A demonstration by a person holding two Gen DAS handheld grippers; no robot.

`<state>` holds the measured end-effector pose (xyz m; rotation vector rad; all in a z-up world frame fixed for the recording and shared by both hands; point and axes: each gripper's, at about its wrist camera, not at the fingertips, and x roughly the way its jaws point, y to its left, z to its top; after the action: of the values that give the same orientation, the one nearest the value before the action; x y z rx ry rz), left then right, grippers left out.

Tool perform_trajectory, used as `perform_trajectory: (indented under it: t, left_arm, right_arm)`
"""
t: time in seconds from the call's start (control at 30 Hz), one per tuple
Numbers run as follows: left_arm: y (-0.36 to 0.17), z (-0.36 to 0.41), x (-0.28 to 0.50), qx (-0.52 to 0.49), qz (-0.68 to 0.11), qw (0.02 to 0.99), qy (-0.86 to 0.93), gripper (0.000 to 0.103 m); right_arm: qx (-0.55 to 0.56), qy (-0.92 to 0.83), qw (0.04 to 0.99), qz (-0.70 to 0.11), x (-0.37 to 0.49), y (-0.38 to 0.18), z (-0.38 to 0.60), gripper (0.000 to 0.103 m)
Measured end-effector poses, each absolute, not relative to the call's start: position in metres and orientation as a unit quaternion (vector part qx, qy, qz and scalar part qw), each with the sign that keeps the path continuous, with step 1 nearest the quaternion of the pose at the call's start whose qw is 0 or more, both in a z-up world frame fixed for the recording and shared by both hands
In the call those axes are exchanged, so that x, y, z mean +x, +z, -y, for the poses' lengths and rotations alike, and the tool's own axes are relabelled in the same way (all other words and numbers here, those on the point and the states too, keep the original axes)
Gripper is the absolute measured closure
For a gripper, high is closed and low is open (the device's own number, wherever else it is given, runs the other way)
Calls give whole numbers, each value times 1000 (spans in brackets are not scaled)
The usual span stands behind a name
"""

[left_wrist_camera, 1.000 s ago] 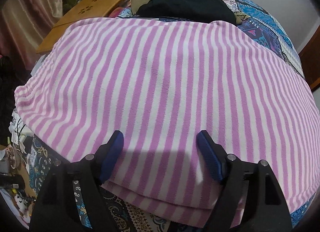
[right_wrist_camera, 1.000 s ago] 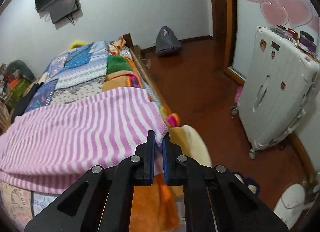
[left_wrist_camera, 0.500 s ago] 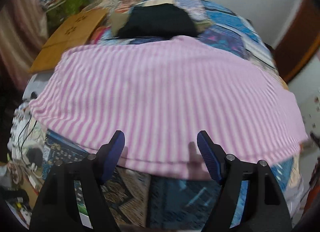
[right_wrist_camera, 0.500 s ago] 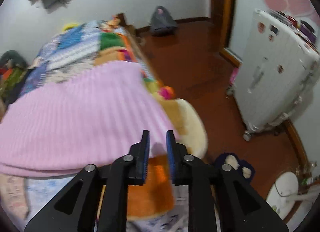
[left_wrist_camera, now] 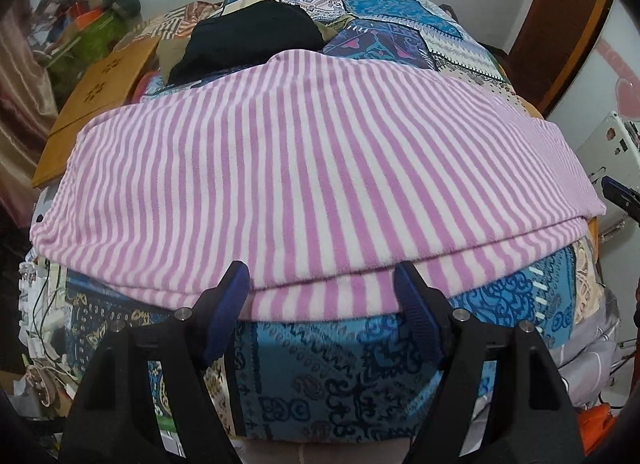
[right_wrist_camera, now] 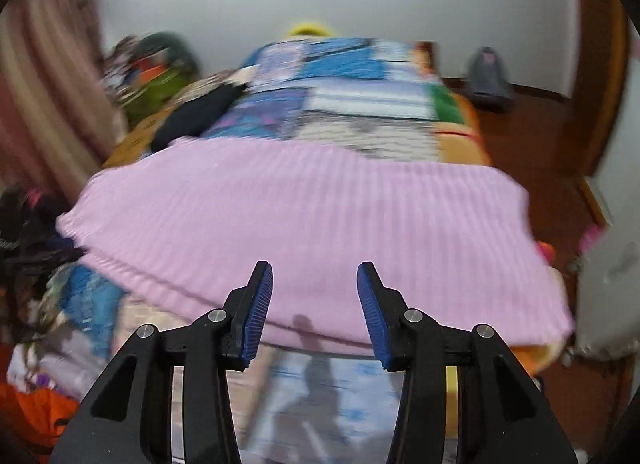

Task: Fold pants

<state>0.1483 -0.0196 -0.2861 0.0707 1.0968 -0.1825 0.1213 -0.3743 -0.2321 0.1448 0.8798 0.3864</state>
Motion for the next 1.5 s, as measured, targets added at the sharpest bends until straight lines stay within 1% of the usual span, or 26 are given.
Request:
perform_trajectory:
  t: [0.07, 0.13, 0.17, 0.23, 0.27, 0.3, 0.33, 0.37, 0.43, 0.53, 0.57, 0.6, 0.63, 0.67, 0.7, 0.73, 0.77, 0.83, 0.87, 1.13, 1.3, 1.37, 1.5]
  left_arm:
    - [-288, 25, 152, 48, -514, 852, -89, 27]
    - [-287, 34, 154, 83, -500, 857, -98, 28]
    - [-287, 38, 154, 98, -494, 858, -101, 29]
    - [-286, 45, 154, 114, -488, 858, -116, 37]
    - [-286, 47, 155, 118, -487, 857, -121, 38]
    - [-286, 48, 157, 120, -486, 856, -129, 42]
    - [-286, 49, 159, 120, -486, 855, -136, 50]
    - [-286, 50, 160, 117, -486, 854, -147, 55]
    - [-285, 53, 160, 114, -486, 850, -170, 74]
    - [-287, 58, 160, 118, -481, 848, -186, 85]
    - [-287, 58, 159, 114, -482, 848, -189, 86]
    - [-287, 57, 160, 108, -483, 848, -190, 89]
    - [-287, 55, 161, 98, -485, 848, -190, 90]
    - [-287, 54, 163, 92, -488, 847, -190, 91]
    - [-287, 53, 165, 88, -489, 847, -190, 93]
    - [-287, 53, 166, 87, -489, 847, -189, 95]
    - [-286, 53, 166, 88, -489, 847, -189, 96]
    - [-282, 54, 165, 90, -485, 849, -190, 100]
    - [-278, 55, 164, 94, -482, 850, -191, 100]
    - [-257, 52, 144, 98, -465, 857, -200, 101]
    - [-265, 50, 136, 87, -479, 850, -199, 101]
    - [-268, 48, 133, 80, -482, 850, -196, 101]
    - [-257, 41, 127, 70, -474, 856, -195, 101]
  right_arm:
    - [53, 209, 880, -422, 124, -233, 354, 56]
    - [40, 234, 875, -422, 126, -232, 333, 54]
    - [31, 250, 871, -422, 126, -231, 321, 54]
    - [7, 270, 865, -422, 127, -231, 300, 54]
    - [-5, 279, 863, -422, 128, -231, 291, 54]
    - [-22, 290, 860, -420, 127, -232, 281, 54]
    - [-33, 297, 857, -419, 129, -233, 275, 54]
    - [-47, 302, 855, -420, 130, -236, 267, 54]
    - [-68, 306, 851, -421, 129, -237, 259, 54]
    - [-85, 319, 850, -411, 130, -239, 253, 54]
    - [-84, 322, 849, -412, 131, -239, 251, 55]
    - [-84, 324, 848, -411, 132, -239, 251, 57]
    - [-85, 325, 849, -409, 134, -239, 251, 64]
    - [-87, 325, 850, -406, 134, -239, 250, 73]
    - [-88, 324, 851, -403, 135, -239, 250, 79]
    - [-84, 325, 852, -402, 136, -239, 250, 88]
    - [-79, 326, 852, -402, 138, -239, 252, 92]
    - [-66, 331, 851, -402, 139, -238, 252, 95]
    - [-59, 334, 850, -403, 140, -237, 253, 96]
    - [-26, 354, 844, -402, 128, -228, 260, 100]
    - [-36, 357, 837, -413, 119, -235, 253, 100]
    - [-24, 354, 837, -418, 120, -236, 255, 100]
    - [-5, 337, 850, -406, 126, -222, 267, 99]
